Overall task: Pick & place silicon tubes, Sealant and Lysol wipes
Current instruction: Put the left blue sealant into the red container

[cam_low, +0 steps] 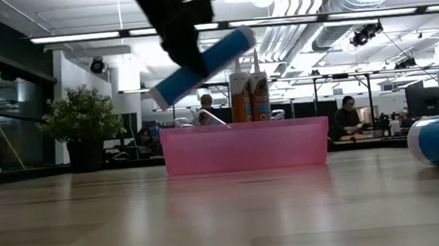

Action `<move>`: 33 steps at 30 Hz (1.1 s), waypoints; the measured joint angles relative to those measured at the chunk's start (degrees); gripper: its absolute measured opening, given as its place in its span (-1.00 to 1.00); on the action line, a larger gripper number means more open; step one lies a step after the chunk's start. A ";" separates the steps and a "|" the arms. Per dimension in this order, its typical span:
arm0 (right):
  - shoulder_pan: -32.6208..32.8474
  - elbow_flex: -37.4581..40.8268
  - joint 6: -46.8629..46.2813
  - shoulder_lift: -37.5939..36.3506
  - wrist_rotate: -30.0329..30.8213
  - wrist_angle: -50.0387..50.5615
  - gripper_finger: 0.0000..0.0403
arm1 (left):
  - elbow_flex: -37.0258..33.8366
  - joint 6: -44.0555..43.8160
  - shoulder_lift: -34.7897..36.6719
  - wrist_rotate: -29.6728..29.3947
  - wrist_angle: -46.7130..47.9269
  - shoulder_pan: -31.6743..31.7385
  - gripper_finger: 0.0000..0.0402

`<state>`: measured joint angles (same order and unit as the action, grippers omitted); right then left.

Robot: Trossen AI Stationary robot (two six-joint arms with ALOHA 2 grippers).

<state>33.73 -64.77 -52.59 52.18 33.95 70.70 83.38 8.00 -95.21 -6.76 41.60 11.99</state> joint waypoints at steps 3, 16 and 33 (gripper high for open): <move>0.00 0.00 -0.10 0.00 0.00 -0.02 -1.00 | 5.45 1.24 -4.97 1.14 4.09 0.00 -0.02; 0.00 0.00 -0.26 0.00 0.14 -0.20 -1.00 | 21.10 3.79 -19.82 4.07 17.12 -0.02 -0.02; -0.01 0.00 -0.53 0.00 0.39 -0.20 -1.00 | 22.16 5.89 -22.08 3.39 16.43 -1.27 -0.02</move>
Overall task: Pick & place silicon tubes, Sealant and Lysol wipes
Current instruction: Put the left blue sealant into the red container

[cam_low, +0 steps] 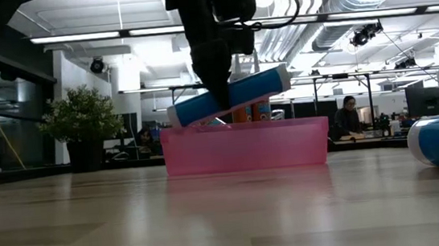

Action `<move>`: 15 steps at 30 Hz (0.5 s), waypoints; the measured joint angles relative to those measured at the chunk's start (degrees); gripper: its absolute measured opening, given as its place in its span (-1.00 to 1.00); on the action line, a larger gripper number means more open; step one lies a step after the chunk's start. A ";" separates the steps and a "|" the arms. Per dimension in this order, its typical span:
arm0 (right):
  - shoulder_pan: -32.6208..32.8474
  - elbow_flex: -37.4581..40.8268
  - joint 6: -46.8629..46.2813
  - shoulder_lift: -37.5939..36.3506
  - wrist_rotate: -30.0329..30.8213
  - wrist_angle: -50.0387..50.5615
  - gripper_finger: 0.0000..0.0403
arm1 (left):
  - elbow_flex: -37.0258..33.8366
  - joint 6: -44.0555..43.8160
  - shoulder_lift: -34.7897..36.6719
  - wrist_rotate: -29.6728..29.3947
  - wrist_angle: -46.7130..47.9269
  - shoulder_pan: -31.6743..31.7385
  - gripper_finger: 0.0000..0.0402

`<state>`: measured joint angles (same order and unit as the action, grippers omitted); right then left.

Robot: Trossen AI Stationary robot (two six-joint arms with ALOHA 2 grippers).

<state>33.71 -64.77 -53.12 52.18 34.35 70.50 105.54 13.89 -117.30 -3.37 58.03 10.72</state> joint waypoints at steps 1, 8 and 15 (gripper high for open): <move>0.01 0.00 0.00 0.00 0.00 0.00 -1.00 | 0.00 0.02 0.00 -0.04 -0.26 0.00 -0.02; 0.01 0.00 0.00 0.00 0.00 0.00 -1.00 | 0.00 1.32 -0.32 -0.38 -2.55 -0.73 -0.02; 0.02 0.00 -0.66 0.00 0.20 0.00 -1.00 | 0.01 0.77 -3.25 0.05 -1.26 -1.03 -0.03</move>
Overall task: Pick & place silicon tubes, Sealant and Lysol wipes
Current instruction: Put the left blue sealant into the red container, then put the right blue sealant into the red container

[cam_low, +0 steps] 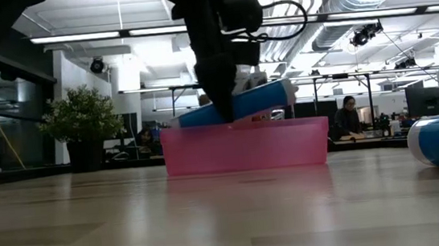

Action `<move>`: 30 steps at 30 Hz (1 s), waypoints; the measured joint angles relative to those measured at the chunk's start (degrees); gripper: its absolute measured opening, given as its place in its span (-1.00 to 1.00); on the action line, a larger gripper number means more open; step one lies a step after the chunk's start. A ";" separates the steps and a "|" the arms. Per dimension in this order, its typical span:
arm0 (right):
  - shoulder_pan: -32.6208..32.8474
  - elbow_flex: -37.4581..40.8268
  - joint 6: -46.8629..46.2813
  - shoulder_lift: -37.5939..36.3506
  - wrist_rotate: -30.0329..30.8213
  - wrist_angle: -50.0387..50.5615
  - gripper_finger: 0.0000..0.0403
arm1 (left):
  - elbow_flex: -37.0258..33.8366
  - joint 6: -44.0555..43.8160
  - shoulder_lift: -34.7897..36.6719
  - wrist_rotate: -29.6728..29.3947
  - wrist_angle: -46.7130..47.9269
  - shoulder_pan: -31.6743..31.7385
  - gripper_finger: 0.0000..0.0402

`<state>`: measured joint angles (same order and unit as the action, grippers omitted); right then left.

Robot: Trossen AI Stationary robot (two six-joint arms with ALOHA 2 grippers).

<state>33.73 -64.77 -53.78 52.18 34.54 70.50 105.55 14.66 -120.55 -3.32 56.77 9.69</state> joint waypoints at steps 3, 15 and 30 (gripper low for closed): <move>-0.02 0.00 -0.02 0.00 -0.11 0.02 -1.00 | -0.14 -0.48 -0.36 0.96 1.93 -0.11 -0.03; -0.01 0.00 -0.30 0.00 -0.42 0.02 -1.00 | -0.06 -1.43 -0.29 -1.94 -0.44 -0.35 0.04; -0.01 0.00 -0.44 0.00 -2.39 0.31 -1.00 | -0.06 -2.84 -0.20 -5.26 -0.78 -0.57 0.79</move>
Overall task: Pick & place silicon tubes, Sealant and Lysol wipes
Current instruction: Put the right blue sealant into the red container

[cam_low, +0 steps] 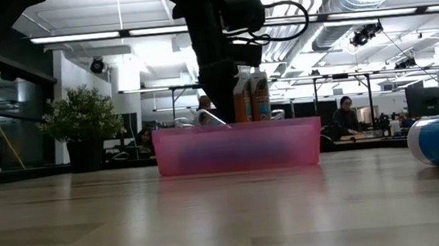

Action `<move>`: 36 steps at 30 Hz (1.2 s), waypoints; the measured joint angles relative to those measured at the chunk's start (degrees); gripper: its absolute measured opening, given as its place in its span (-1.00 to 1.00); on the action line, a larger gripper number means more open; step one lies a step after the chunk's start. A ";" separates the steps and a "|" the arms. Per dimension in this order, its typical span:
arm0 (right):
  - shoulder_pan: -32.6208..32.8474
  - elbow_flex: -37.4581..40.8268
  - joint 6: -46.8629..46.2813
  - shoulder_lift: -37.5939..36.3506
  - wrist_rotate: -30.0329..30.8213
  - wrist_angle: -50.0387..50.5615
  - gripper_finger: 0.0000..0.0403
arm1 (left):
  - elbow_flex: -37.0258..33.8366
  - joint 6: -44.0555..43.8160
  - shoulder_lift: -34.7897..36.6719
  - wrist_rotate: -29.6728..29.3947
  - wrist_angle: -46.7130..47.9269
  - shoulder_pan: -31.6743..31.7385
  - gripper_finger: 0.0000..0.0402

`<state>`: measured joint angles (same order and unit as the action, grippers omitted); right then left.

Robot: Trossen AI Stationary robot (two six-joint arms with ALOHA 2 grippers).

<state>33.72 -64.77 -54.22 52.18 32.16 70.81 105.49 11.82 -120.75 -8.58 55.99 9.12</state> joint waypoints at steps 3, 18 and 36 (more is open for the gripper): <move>-0.01 0.00 -1.19 0.00 -1.20 1.08 -1.00 | 0.00 -3.51 0.31 0.40 0.29 -0.44 0.78; 0.02 0.00 -7.75 -0.02 -5.93 8.64 -1.00 | 7.41 -26.04 0.79 3.51 3.85 -6.93 -0.38; 5.86 19.11 -29.45 -0.44 -18.69 -5.35 -1.00 | 5.98 -55.47 2.32 -9.15 7.53 -24.98 -1.00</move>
<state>39.58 -45.67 -83.67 51.75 13.46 65.46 111.47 -43.65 -118.43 -17.73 63.52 -15.86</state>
